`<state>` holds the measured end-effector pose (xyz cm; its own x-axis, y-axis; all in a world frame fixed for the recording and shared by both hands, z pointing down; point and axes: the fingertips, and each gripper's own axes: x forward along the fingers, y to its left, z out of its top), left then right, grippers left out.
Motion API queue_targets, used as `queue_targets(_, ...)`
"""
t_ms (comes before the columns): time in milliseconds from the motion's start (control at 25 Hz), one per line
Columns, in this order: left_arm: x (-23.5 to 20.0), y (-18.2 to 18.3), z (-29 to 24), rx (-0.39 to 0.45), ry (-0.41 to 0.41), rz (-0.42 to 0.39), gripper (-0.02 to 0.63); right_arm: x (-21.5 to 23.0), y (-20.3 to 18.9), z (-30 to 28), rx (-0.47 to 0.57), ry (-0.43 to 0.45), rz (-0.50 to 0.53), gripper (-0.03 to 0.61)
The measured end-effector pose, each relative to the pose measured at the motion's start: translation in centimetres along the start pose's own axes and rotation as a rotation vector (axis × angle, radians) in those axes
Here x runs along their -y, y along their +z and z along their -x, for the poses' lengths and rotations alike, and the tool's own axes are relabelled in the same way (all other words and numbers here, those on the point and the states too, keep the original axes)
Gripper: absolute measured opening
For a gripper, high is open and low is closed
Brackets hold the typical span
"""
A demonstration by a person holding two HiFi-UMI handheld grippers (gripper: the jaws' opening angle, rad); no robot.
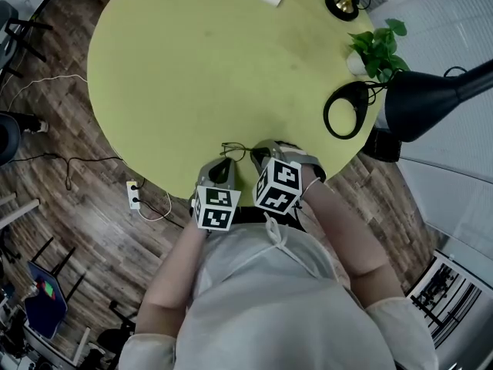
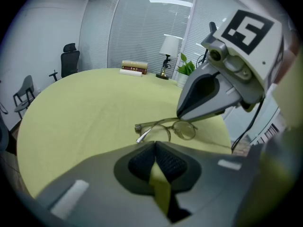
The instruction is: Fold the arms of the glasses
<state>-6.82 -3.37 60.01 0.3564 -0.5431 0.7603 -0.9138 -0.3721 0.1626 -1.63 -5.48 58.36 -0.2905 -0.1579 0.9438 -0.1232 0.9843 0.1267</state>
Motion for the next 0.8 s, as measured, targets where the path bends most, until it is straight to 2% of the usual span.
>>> queue_targets(240,-0.1,0.0,0.0,0.005,0.006,-0.01,0.006,0.1,0.1,-0.1,0.015,0.003,-0.005,0.021)
queue_targets(520,0.0,-0.3,0.0,-0.016,-0.034,0.017,0.006,0.3,0.8,0.7,0.097,-0.042,-0.026,0.049)
queue_targets(640,-0.2,0.1,0.9,-0.021,-0.046,0.05,0.006,1.1,1.9,2.8,0.213,-0.087,-0.11,0.051)
queue_targets(800,-0.7,3.6,3.0,0.061,-0.025,0.055,0.006,2.9,2.2,6.4,0.349,-0.169,-0.262,0.028)
